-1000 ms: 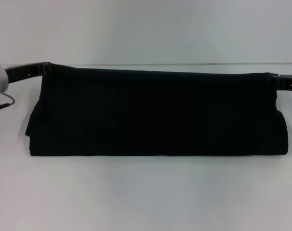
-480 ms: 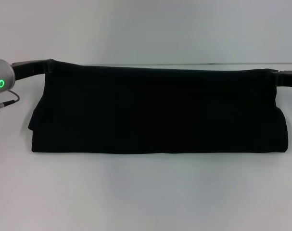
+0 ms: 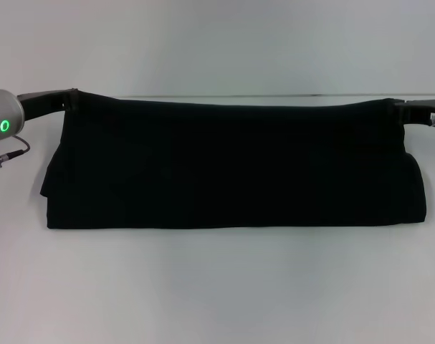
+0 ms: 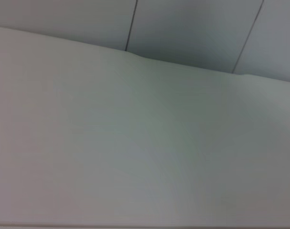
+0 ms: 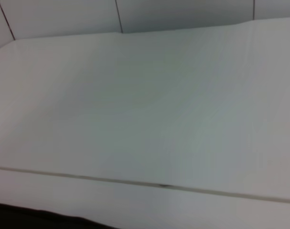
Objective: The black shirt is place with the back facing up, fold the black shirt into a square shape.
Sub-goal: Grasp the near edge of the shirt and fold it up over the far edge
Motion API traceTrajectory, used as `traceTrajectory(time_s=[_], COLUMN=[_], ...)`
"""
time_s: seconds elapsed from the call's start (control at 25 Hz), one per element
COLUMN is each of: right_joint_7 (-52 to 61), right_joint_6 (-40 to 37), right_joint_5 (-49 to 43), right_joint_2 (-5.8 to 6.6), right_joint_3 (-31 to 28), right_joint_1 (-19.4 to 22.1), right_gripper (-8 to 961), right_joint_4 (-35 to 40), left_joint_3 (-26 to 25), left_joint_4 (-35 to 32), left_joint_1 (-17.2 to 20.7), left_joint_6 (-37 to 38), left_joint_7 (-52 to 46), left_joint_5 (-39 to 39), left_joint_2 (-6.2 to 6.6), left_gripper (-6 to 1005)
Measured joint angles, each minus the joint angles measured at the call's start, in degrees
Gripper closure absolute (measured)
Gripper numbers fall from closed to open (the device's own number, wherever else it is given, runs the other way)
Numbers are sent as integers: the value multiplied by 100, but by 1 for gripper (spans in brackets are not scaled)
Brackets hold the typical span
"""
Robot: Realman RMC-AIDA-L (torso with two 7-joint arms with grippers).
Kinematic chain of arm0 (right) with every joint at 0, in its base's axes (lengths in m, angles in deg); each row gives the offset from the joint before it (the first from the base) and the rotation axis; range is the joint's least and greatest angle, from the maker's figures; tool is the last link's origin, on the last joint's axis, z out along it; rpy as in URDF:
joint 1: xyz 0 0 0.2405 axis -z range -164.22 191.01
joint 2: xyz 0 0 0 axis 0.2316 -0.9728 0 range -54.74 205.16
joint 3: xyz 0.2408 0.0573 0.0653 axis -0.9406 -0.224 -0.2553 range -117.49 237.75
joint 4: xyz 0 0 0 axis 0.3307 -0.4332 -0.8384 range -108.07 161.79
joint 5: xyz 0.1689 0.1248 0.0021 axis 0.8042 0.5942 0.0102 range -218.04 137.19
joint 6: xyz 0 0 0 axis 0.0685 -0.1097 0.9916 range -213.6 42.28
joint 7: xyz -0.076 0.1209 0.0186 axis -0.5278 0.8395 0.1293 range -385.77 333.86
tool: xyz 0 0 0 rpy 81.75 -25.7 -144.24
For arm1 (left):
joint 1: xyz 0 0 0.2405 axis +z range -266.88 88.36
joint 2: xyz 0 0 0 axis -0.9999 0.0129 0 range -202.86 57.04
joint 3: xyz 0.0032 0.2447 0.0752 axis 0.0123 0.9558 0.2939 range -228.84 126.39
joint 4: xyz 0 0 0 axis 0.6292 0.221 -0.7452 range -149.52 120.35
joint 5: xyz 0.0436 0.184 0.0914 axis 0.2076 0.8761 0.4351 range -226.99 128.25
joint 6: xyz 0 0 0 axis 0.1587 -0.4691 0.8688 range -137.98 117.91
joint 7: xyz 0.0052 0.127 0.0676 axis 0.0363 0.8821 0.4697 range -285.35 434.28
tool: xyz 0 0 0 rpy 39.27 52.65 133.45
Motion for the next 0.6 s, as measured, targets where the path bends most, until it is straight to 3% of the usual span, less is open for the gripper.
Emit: traceTrajectory(time_s=[0.6], right_joint_7=[10], right_joint_6=[316], right_joint_5=[0], right_joint_2=[-9], right_joint_3=[189], right_joint_1=[-137], right_gripper=[875], right_joint_4=[-70], left_joint_3=[-1], left_joint_4=[-2], left_joint_1=[38], left_joint_6=[-161], left_joint_7=[10], left_joint_5=[-47], left_joint_2=[-4], left_gripper=[982])
